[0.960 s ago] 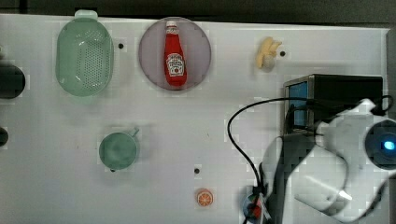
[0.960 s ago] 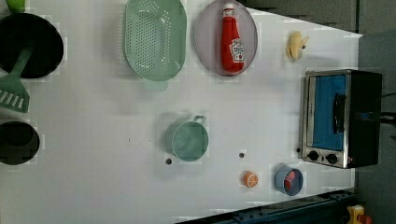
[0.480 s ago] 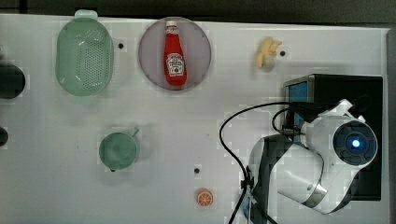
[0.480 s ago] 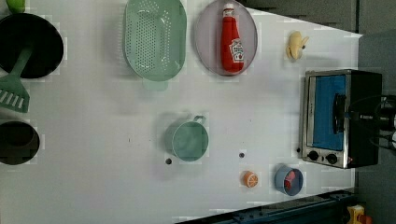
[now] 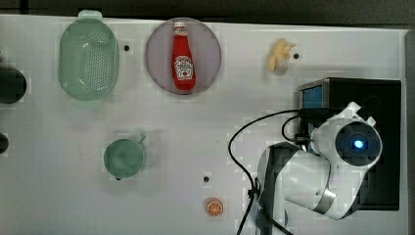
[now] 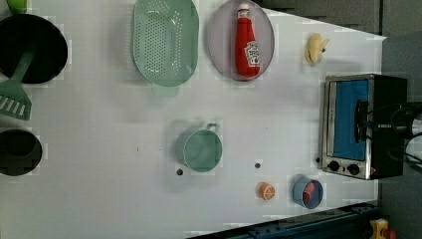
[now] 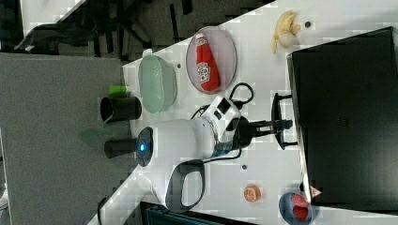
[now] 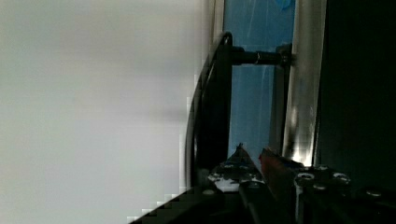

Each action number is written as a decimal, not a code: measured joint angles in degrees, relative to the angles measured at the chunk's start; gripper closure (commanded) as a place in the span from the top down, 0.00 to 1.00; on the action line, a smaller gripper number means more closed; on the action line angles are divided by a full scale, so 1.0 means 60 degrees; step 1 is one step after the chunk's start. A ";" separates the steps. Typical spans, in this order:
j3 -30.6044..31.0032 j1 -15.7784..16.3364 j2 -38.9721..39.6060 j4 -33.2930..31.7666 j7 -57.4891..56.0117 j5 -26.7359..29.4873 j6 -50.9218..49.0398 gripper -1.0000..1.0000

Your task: Flap open oven.

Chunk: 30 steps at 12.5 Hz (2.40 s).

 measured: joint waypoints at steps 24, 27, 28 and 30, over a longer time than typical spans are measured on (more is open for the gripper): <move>0.2696 0.3235 0.5060 0.0522 1.2845 -0.8653 -0.2630 0.17; 0.2701 0.3183 0.5065 0.0690 1.2911 -0.8532 -0.2662 0.17; 0.2679 0.3197 0.5060 0.0709 1.2932 -0.8494 -0.2653 0.17; 0.2640 0.3179 0.4878 0.0783 1.2997 -0.8112 -0.2625 0.17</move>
